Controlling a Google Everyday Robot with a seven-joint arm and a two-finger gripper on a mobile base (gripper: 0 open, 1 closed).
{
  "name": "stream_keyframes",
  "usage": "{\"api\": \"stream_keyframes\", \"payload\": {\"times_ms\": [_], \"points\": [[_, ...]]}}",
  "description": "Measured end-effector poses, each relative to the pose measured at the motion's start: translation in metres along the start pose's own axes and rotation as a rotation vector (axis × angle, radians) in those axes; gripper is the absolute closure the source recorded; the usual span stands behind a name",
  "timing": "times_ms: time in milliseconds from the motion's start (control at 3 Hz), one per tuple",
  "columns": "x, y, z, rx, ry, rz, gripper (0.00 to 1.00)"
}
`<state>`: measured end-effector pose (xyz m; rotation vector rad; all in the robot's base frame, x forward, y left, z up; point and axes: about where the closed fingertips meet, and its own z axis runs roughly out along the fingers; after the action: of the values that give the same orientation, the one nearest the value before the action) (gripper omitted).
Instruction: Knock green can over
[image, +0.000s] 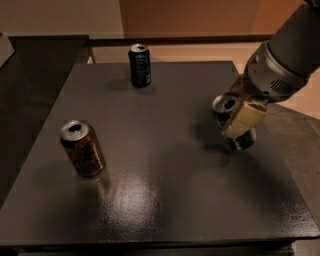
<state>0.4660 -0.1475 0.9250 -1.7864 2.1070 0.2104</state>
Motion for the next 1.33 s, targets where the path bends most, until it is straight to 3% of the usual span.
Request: {"api": "stream_keyframes", "payload": {"times_ms": [333,667,1333], "points": [[0.012,-0.003,0.009,-0.019,0.187,-0.006,1.00],[0.018,-0.006,0.016,-0.036,0.302,-0.017,0.81],[0.013,-0.010,0.034,-0.060,0.388,-0.050,0.36]]}}
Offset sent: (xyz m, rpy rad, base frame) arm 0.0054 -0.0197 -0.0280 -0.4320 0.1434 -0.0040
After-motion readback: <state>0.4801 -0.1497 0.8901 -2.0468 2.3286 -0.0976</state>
